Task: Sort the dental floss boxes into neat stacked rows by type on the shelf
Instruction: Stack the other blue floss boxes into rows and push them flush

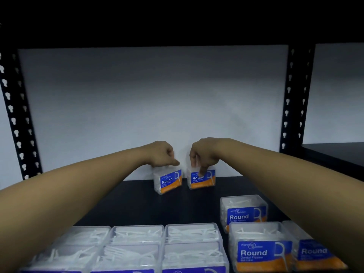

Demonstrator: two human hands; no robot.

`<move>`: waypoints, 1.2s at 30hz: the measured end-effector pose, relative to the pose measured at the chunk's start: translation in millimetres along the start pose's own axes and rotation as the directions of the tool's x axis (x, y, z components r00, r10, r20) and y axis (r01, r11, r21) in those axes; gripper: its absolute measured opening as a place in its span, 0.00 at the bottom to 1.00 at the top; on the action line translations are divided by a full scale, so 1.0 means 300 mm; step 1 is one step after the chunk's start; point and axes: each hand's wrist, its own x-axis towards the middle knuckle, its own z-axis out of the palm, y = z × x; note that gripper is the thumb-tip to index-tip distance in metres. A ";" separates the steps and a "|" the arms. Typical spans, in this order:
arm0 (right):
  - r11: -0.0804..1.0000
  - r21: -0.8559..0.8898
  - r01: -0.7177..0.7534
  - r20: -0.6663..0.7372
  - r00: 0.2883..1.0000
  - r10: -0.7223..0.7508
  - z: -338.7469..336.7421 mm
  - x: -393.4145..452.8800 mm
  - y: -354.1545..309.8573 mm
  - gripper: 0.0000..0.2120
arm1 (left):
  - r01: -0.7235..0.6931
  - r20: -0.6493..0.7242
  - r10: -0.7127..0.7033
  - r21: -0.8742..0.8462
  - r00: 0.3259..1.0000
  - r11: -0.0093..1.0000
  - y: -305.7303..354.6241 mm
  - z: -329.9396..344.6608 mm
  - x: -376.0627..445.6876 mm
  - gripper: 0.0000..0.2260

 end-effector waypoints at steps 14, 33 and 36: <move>1.000 -0.027 0.013 0.010 1.000 -0.013 0.022 -0.009 0.001 0.28 | -0.004 0.215 -0.042 0.207 0.976 0.978 0.028 0.042 -0.025 0.26; 0.938 0.346 0.026 0.015 0.999 -0.033 -0.021 -0.159 0.095 0.20 | -0.103 0.236 0.079 0.090 0.969 0.991 0.095 0.007 -0.037 0.15; 0.932 0.363 0.005 -0.020 1.000 0.002 -0.063 -0.224 0.161 0.15 | -0.123 0.170 0.116 0.033 0.979 0.992 0.158 -0.063 -0.061 0.16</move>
